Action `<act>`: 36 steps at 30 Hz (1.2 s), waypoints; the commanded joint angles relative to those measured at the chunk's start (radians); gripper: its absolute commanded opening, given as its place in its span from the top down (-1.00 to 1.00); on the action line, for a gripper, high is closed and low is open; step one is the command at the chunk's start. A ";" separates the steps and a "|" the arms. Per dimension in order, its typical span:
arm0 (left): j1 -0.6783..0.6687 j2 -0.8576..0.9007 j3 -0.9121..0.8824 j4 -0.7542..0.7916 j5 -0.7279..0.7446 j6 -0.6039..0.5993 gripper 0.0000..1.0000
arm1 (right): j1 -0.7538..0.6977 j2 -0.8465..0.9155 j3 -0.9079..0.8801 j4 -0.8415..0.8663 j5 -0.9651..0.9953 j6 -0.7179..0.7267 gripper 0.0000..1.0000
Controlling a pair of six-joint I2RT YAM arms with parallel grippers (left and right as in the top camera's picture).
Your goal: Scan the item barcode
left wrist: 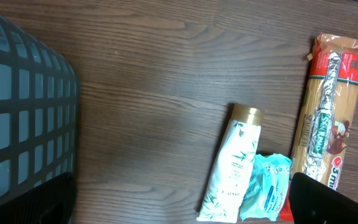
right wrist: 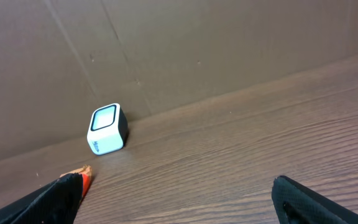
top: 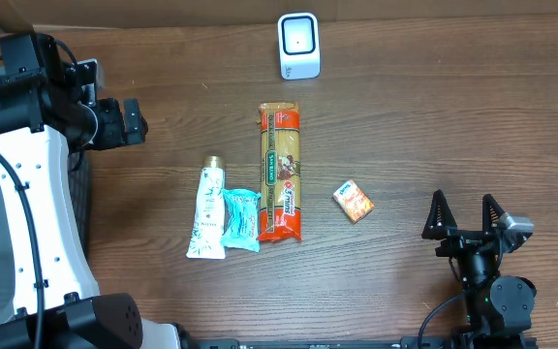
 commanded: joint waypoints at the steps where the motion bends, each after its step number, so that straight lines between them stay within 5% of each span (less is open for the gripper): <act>1: -0.002 -0.004 0.013 0.004 0.001 0.016 -1.00 | 0.004 -0.006 -0.010 0.006 -0.005 -0.001 -1.00; 27: -0.002 -0.004 0.013 0.004 0.001 0.016 -1.00 | 0.004 0.093 0.008 0.018 -0.524 0.032 -1.00; 36: -0.002 -0.004 0.013 0.004 0.001 0.016 -1.00 | 0.004 0.227 0.166 -0.097 -0.550 0.031 -1.00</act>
